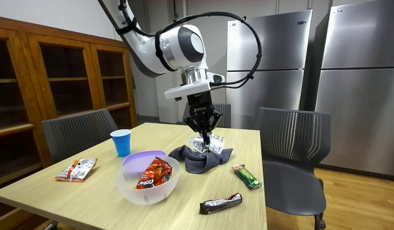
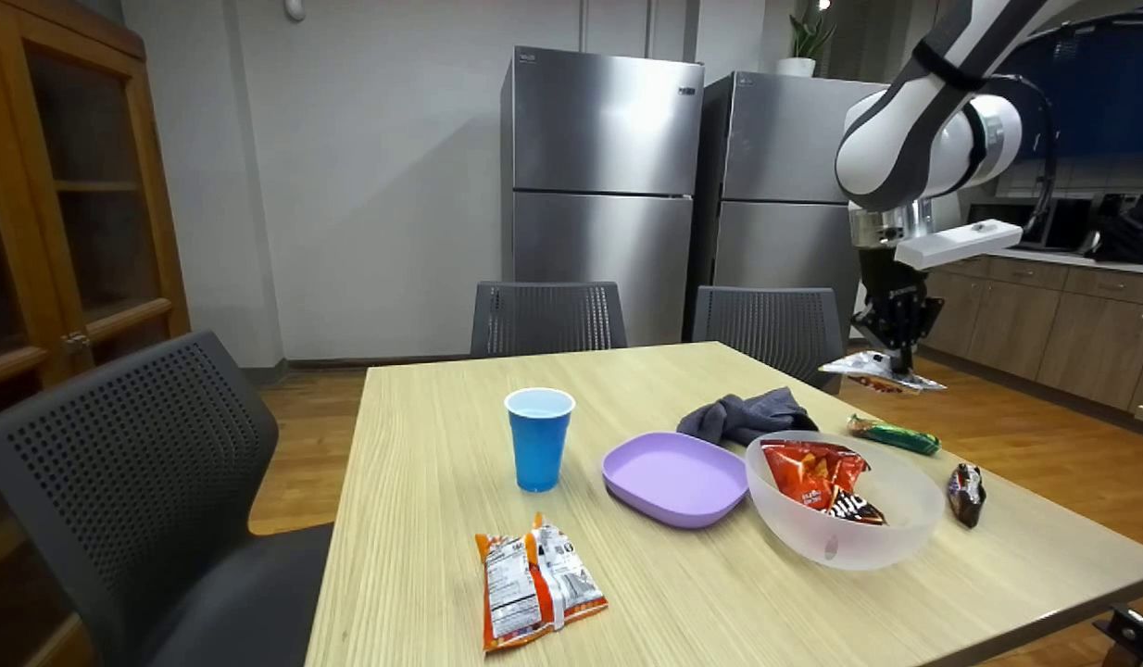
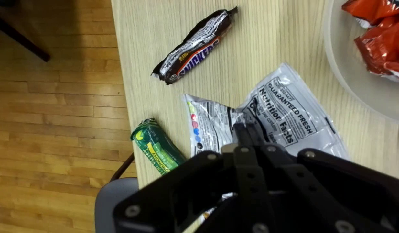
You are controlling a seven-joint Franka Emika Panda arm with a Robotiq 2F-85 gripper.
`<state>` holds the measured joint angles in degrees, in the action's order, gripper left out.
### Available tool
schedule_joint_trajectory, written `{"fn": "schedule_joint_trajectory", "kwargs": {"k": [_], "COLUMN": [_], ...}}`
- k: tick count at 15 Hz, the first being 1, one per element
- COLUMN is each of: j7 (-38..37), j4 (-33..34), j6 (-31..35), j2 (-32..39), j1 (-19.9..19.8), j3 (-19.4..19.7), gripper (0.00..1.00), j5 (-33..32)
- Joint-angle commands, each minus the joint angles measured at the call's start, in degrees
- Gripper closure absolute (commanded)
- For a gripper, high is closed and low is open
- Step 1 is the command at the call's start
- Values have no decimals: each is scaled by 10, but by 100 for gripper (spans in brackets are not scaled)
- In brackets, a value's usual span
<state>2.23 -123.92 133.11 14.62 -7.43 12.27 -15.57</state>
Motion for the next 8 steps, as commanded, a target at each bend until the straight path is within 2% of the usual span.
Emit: {"fn": "schedule_joint_trajectory", "kwargs": {"k": [1, 8], "j7": [33, 77], "j4": [-77, -173], "j6": [26, 50], "j2": [-72, -145], "j1": [4, 19], "j3": [-20, -48], "gripper": [100, 100], "j5": [-14, -27]}}
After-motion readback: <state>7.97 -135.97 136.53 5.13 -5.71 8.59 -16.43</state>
